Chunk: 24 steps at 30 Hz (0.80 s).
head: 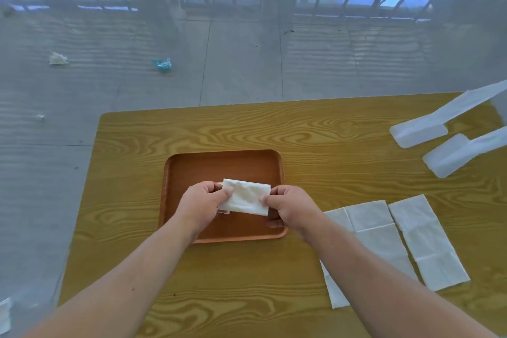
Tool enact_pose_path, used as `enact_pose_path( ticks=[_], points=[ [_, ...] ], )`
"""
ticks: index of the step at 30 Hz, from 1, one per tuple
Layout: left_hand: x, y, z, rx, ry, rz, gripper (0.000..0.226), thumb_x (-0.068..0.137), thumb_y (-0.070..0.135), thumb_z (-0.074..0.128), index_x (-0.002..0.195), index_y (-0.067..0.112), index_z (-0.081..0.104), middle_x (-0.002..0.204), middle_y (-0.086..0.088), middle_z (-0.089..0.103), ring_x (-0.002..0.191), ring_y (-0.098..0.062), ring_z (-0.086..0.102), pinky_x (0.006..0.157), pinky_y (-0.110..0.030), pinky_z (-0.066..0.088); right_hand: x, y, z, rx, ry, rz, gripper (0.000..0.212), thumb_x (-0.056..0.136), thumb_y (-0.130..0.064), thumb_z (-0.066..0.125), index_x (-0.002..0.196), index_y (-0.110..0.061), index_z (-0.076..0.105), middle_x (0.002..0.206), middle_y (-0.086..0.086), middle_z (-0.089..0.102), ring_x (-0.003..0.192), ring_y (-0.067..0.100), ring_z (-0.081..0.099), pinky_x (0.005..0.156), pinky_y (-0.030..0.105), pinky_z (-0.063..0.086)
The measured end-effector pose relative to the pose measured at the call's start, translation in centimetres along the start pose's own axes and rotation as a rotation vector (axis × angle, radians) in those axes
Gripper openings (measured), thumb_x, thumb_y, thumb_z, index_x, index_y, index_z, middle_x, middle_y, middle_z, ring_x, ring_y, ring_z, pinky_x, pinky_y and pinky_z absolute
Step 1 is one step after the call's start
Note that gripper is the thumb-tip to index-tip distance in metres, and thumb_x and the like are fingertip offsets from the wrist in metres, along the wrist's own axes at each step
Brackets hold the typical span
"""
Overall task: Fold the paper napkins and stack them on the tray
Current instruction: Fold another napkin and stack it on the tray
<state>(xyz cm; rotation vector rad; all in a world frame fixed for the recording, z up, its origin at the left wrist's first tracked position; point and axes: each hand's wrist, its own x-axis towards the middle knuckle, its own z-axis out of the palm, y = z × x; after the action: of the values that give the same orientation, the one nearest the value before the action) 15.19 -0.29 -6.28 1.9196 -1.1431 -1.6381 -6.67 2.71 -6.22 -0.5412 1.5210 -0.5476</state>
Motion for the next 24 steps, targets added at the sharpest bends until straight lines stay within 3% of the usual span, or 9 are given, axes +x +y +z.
enact_pose_path(
  ticks=[5,9,14,18,24],
  points=[
    [1.0,-2.4,-3.2,0.197,0.124,0.044,0.037,0.093,0.044,0.072,0.078,0.011,0.073,0.066,-0.005,0.064,0.061,-0.019,0.053,0.062,-0.038,0.044,1.9,-0.7,3.8,-0.294,0.071,-0.103,0.014,0.094,-0.022,0.071,0.085,-0.011,0.072,0.062,0.000,0.068,0.051,0.012,0.064,0.051,0.028,0.057],
    [1.8,-3.1,-5.0,0.415,0.190,0.089,0.040,0.092,0.055,0.069,0.069,0.022,0.067,0.063,0.006,0.065,0.058,-0.015,0.057,0.055,-0.033,0.042,2.9,-1.2,5.4,-0.549,0.100,-0.185,0.022,0.094,-0.032,0.068,0.078,-0.016,0.066,0.058,-0.003,0.065,0.047,0.012,0.056,0.050,0.030,0.050],
    [2.5,-3.6,-5.7,0.582,0.224,0.125,0.037,0.091,0.059,0.066,0.071,0.028,0.063,0.069,0.008,0.066,0.064,-0.012,0.061,0.051,-0.031,0.038,3.4,-1.2,6.8,-0.834,0.162,-0.294,0.029,0.097,-0.036,0.061,0.077,-0.016,0.060,0.070,0.002,0.069,0.059,0.017,0.057,0.054,0.038,0.048],
    [3.0,-3.6,-5.3,0.703,0.255,0.169,0.035,0.091,0.056,0.067,0.072,0.028,0.058,0.073,0.009,0.063,0.067,-0.011,0.058,0.052,-0.033,0.041,3.6,-0.7,7.3,-1.039,0.241,-0.344,0.031,0.097,-0.041,0.057,0.072,-0.022,0.055,0.070,-0.005,0.062,0.062,0.015,0.057,0.050,0.032,0.037],
    [1.8,-2.5,-4.5,0.756,0.308,0.306,0.034,0.084,0.048,0.072,0.090,0.026,0.047,0.085,0.010,0.055,0.072,-0.016,0.055,0.057,-0.032,0.038,2.4,-0.3,7.2,-1.079,0.309,-0.480,0.033,0.094,-0.042,0.056,0.068,-0.024,0.048,0.062,-0.007,0.056,0.058,0.017,0.054,0.046,0.032,0.031]
  ],
)
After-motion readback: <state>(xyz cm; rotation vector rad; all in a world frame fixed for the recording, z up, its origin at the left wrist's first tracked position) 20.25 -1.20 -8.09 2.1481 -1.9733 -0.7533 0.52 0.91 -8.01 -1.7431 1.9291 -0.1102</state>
